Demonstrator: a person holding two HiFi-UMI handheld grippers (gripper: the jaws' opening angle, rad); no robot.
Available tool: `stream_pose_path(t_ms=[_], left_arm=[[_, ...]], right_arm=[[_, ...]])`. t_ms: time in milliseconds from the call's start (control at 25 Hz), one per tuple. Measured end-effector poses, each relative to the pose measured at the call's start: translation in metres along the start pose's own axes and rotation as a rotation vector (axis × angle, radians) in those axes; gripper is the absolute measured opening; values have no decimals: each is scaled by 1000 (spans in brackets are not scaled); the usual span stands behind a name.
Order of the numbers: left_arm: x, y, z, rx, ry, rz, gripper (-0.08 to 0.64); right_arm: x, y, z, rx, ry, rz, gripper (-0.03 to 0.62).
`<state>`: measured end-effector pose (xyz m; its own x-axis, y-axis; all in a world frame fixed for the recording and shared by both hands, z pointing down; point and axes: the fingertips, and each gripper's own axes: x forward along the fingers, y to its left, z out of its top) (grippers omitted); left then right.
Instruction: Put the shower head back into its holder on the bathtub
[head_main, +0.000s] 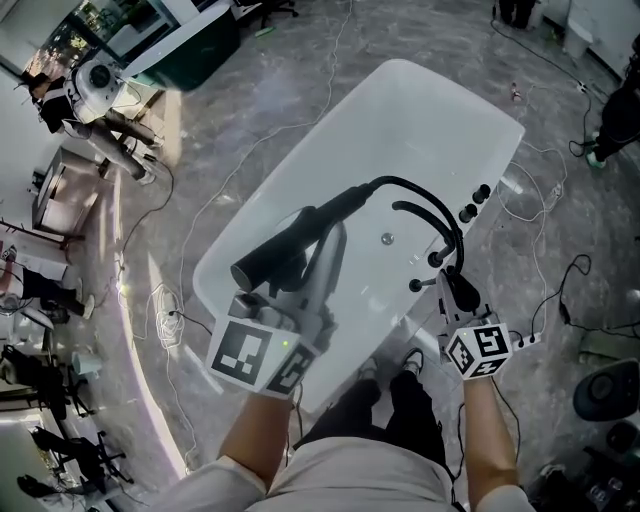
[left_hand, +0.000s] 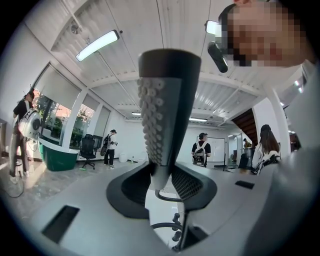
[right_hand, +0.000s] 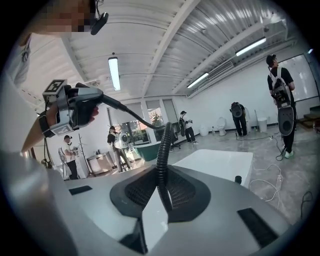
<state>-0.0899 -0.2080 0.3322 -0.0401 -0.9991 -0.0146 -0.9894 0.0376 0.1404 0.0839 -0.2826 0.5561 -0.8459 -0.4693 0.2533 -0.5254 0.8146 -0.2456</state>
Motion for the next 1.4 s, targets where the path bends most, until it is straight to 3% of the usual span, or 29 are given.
stream_pose_path(t_ms=[200, 360, 640, 840, 1040, 1400], left_arm=[[5, 0, -2, 10, 6, -18, 130], [11, -8, -11, -10, 31, -46, 130], [17, -13, 2, -28, -4, -93, 130], [24, -17, -13, -5, 28, -117, 130], [28, -19, -52, -25, 80, -140, 130], [53, -34, -123, -37, 134, -157, 130]], right_arm=[[-7, 8, -11, -145, 67, -8, 69], [3, -1, -34, -147, 108, -16, 69], [11, -17, -52, -114, 93, -27, 69], [38, -28, -109, -181, 222, -26, 69], [55, -39, -178, -189, 347, -17, 69], [81, -70, -267, -203, 475, 15, 69]])
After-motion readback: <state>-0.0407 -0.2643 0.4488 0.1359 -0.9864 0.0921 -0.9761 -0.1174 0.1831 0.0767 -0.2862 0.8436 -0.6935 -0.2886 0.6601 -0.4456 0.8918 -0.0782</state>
